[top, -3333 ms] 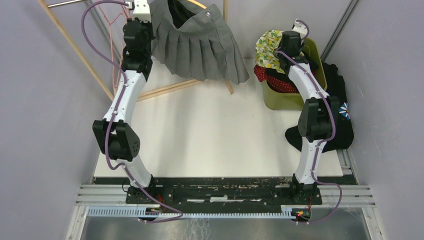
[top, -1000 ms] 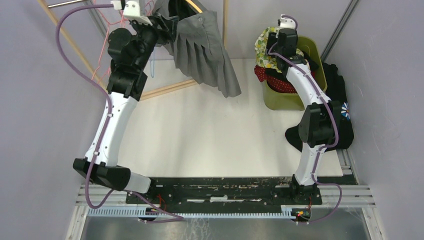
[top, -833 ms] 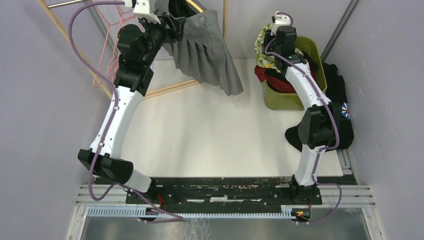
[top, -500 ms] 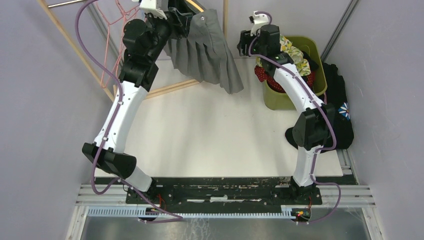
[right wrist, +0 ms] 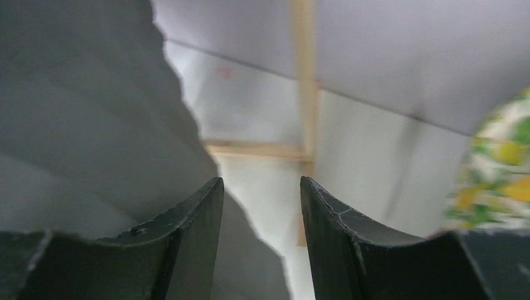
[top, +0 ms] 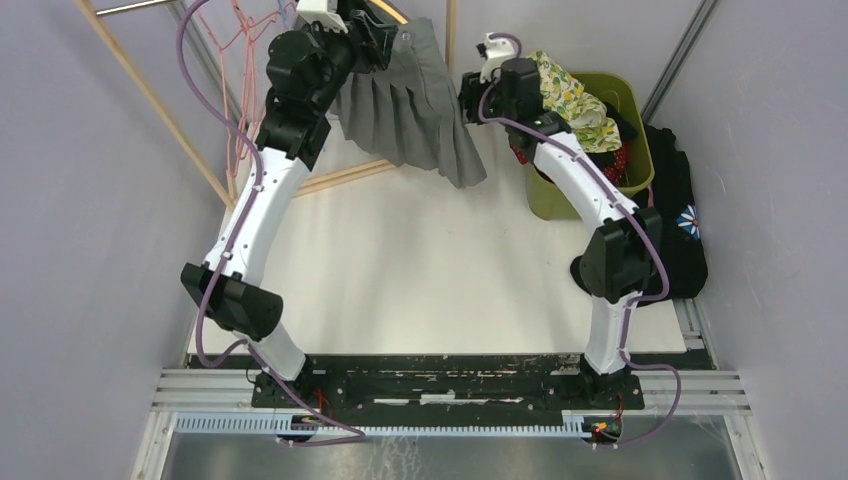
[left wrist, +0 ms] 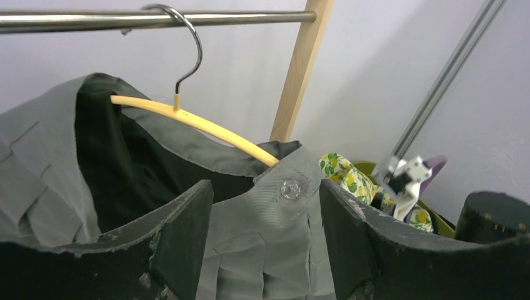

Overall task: Remove the skirt from the hanger
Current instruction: Pick up the hanger from the clothesline.

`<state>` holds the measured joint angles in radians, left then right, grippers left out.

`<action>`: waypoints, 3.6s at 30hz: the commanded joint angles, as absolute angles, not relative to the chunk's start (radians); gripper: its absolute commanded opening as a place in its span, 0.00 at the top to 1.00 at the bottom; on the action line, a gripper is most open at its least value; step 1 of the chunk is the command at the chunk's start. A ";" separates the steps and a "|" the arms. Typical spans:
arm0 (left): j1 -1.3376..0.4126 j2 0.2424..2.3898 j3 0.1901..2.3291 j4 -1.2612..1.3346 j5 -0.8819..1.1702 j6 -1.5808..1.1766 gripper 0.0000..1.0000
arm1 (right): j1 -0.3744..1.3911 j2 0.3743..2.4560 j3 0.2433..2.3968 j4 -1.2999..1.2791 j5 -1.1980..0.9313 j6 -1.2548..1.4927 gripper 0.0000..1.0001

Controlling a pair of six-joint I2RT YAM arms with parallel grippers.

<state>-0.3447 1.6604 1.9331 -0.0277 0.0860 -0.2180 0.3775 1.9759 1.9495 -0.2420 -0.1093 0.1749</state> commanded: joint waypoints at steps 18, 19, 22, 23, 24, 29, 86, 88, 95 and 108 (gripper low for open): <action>-0.357 1.729 2.078 0.006 0.033 -0.186 0.29 | 0.591 1.823 1.749 -0.160 -0.232 0.284 0.47; -0.358 1.763 2.114 -0.009 -0.014 -0.138 0.29 | 0.608 1.791 1.732 -0.175 -0.233 0.275 0.47; -0.358 1.795 2.141 -0.020 -0.059 -0.083 0.28 | 0.610 1.751 1.700 -0.187 -0.222 0.260 0.47; -0.358 1.807 2.145 -0.024 -0.070 -0.065 0.28 | 0.609 1.736 1.688 -0.191 -0.218 0.254 0.47; -0.358 1.817 2.149 -0.028 -0.080 -0.047 0.28 | 0.609 1.722 1.676 -0.197 -0.212 0.246 0.47; -0.359 1.859 2.160 -0.032 -0.108 -0.012 0.29 | 0.610 1.667 1.625 -0.207 -0.187 0.221 0.47; -0.140 1.786 2.018 -0.010 -0.283 0.148 0.96 | 0.606 1.562 1.511 -0.294 -0.057 0.086 0.46; -0.140 1.778 1.998 -0.009 -0.271 0.147 0.94 | 0.607 1.562 1.507 -0.294 -0.057 0.086 0.46; -0.141 1.760 1.958 -0.016 -0.176 0.133 0.57 | 0.607 1.558 1.504 -0.294 -0.055 0.078 0.46; -0.143 1.792 1.995 -0.017 -0.130 0.106 0.42 | 0.605 1.538 1.468 -0.288 -0.032 0.058 0.46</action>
